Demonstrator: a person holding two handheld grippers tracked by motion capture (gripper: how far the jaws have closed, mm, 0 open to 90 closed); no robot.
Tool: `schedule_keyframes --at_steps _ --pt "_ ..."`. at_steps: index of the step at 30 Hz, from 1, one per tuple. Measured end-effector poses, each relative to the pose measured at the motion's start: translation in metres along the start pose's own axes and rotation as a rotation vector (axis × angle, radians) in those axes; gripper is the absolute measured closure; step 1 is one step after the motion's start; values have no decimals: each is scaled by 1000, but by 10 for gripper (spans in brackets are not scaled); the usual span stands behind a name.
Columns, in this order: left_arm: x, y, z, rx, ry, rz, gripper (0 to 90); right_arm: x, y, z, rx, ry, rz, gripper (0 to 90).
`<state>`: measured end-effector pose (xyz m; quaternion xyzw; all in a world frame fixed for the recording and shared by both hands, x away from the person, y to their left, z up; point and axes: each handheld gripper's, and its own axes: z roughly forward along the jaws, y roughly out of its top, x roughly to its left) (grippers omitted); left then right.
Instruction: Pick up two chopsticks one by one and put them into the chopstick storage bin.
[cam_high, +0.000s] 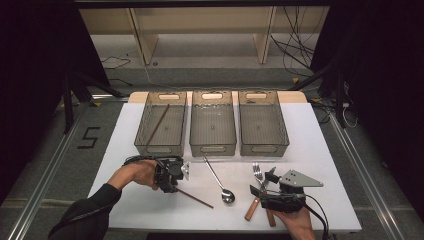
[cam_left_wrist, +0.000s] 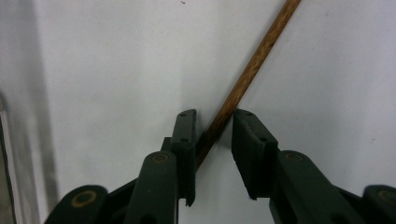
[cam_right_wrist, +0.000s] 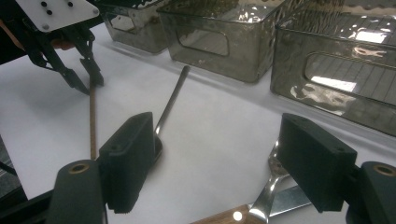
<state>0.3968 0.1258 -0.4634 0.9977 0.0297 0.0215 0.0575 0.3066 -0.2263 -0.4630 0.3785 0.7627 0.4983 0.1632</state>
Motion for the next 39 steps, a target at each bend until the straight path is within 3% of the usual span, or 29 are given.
schedule_keyframes --at_steps 12,25,27,29,30,35,39 --pt "-3 1 0 7 -8 47 782 0 0 0 2 1 -6 282" --pt "-4 0 0 -9 -18 56 842 0 0 0 3 1 -1 282" --pt "-4 -1 0 -12 -25 42 843 0 1 0 2 1 -2 282" --pt "-4 -1 -2 -1 -6 56 844 -1 1 0 0 1 -2 282" --pt "-4 -2 -4 -5 -11 42 845 -1 1 0 1 1 -2 282" --pt "-2 -7 -21 -29 47 34 845 -1 1 0 -3 1 2 282" --pt "-2 -12 -38 -78 86 13 845 -1 1 -1 -4 1 2 282"
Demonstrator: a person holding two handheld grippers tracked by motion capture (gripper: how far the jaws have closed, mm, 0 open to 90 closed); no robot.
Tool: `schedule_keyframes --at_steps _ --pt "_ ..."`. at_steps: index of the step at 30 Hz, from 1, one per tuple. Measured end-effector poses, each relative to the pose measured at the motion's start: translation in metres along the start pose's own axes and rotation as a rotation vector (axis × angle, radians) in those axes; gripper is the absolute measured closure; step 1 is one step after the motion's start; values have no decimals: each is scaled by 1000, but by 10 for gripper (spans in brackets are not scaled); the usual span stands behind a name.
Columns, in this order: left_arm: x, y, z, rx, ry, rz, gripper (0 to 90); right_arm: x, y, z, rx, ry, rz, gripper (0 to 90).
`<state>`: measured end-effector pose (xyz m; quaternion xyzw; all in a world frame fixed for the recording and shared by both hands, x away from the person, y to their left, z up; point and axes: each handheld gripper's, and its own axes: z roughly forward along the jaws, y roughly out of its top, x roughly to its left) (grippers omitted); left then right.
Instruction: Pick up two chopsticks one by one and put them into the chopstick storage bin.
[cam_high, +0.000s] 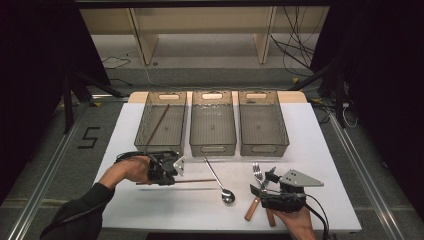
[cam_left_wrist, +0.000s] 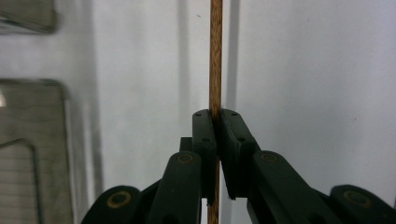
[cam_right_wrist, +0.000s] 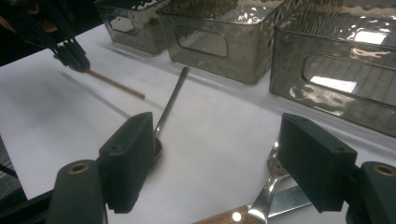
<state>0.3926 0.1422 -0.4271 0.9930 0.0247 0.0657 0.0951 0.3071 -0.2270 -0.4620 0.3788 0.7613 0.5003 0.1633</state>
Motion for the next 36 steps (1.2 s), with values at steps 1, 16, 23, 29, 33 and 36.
schedule_keyframes --at_steps 1,16,23,29,33,36 --pt "0 -1 -5 -15 11 -6 845 0 0 0 0 1 -1 282" --pt "27 -12 -57 -229 188 -309 845 0 0 0 0 0 2 282" --pt "51 -14 -69 -257 247 -464 845 0 0 0 -1 1 3 282" --pt "73 -19 -75 -276 286 -578 845 -1 0 -1 -2 1 6 282" --pt "89 -24 -78 -297 306 -650 845 -1 0 -1 -3 1 6 282" --pt "100 -27 -77 -321 313 -692 845 -1 0 -1 -2 2 6 282"
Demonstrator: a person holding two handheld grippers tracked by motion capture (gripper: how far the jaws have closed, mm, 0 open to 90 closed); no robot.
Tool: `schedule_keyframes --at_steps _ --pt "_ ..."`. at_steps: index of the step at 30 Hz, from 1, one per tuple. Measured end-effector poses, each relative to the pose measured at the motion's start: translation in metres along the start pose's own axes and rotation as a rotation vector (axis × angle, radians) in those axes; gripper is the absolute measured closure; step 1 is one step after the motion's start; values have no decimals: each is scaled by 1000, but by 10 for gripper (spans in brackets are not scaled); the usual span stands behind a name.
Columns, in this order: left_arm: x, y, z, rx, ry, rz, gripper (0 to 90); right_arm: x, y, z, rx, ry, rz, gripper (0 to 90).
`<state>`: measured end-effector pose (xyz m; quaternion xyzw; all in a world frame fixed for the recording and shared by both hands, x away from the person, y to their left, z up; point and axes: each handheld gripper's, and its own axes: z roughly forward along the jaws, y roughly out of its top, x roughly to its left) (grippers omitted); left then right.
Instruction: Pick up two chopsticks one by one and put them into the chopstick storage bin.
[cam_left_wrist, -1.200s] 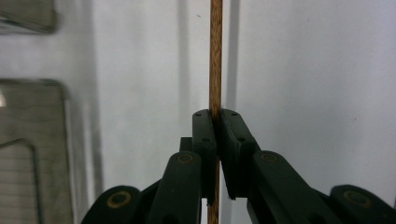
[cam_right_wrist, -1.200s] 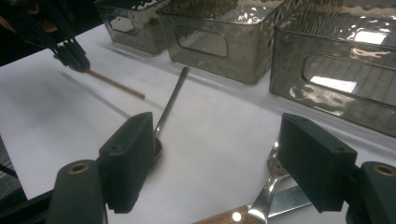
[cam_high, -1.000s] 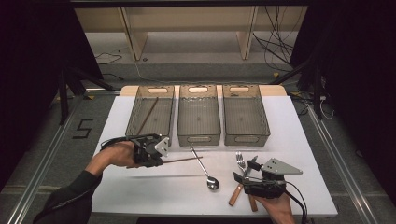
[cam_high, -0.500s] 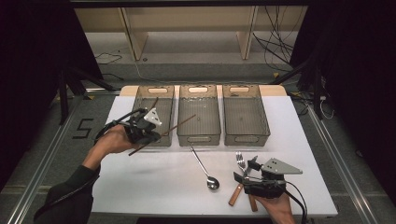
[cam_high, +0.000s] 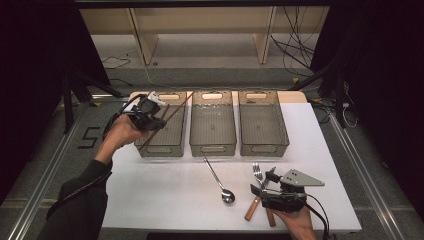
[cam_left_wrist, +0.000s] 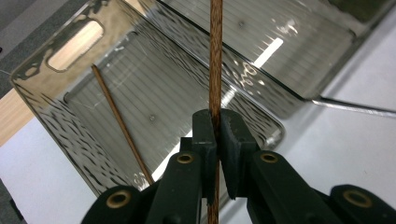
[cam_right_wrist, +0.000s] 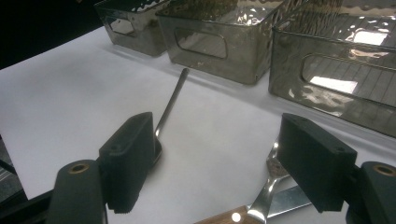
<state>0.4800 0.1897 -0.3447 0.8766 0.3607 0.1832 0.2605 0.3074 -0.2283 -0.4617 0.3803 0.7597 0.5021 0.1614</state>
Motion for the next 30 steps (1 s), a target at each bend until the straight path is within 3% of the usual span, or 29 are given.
schedule_keyframes --at_steps 3,15,30 --pt "9 3 6 -2 15 -44 845 0 0 0 0 0 0 282" --pt "35 10 20 -14 66 -147 845 0 0 0 2 4 0 282" --pt "44 -4 43 2 88 -209 845 0 0 0 0 5 -2 282"
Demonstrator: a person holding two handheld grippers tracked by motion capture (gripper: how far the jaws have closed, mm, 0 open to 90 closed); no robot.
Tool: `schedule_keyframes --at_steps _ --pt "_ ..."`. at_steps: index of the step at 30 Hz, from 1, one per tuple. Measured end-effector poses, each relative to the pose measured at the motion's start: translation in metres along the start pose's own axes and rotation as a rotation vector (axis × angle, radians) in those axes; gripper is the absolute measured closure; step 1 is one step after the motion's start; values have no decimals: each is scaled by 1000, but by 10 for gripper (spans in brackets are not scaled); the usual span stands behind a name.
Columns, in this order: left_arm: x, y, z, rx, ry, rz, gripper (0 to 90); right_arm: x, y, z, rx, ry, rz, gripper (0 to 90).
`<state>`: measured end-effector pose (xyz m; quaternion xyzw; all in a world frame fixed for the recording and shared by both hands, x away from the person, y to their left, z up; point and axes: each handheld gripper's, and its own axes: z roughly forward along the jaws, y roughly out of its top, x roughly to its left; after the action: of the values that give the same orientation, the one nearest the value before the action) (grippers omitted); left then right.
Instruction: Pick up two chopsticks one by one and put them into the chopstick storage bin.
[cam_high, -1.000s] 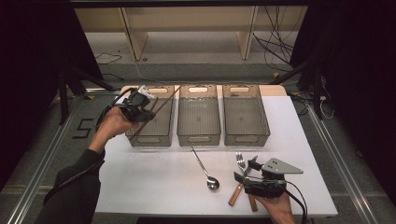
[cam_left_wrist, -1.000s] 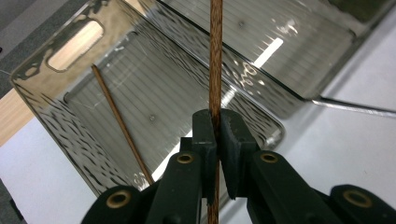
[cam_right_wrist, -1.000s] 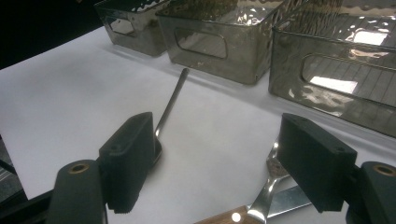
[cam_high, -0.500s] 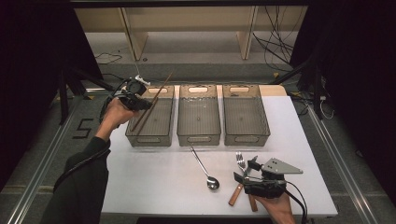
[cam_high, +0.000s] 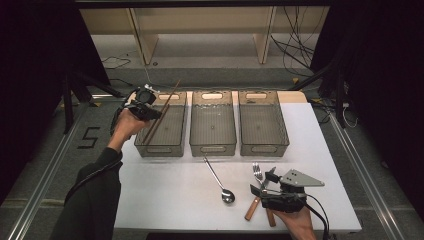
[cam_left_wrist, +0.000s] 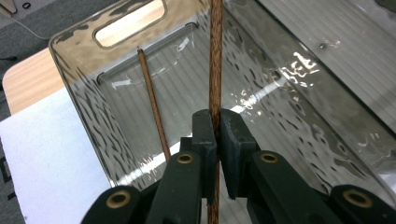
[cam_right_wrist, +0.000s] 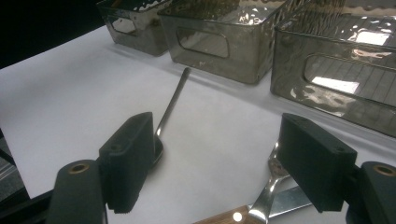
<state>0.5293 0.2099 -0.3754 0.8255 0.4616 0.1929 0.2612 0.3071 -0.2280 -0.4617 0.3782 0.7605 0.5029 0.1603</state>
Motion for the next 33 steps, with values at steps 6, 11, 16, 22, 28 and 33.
schedule_keyframes --at_steps 6,11,16,22,28,33 --pt "0 -5 5 3 -2 -24 844 0 0 0 2 1 -1 282" --pt "-1 -7 9 20 -8 -27 844 0 0 0 1 0 0 282" --pt "-2 -12 12 23 -16 -29 844 0 0 0 0 0 1 282" --pt "0 -17 16 26 -19 -37 843 0 0 0 0 -2 0 282" --pt "2 -21 18 39 -20 -50 843 0 0 0 1 -1 2 282" --pt "2 -24 22 49 -20 -59 842 0 0 0 2 -1 2 282"
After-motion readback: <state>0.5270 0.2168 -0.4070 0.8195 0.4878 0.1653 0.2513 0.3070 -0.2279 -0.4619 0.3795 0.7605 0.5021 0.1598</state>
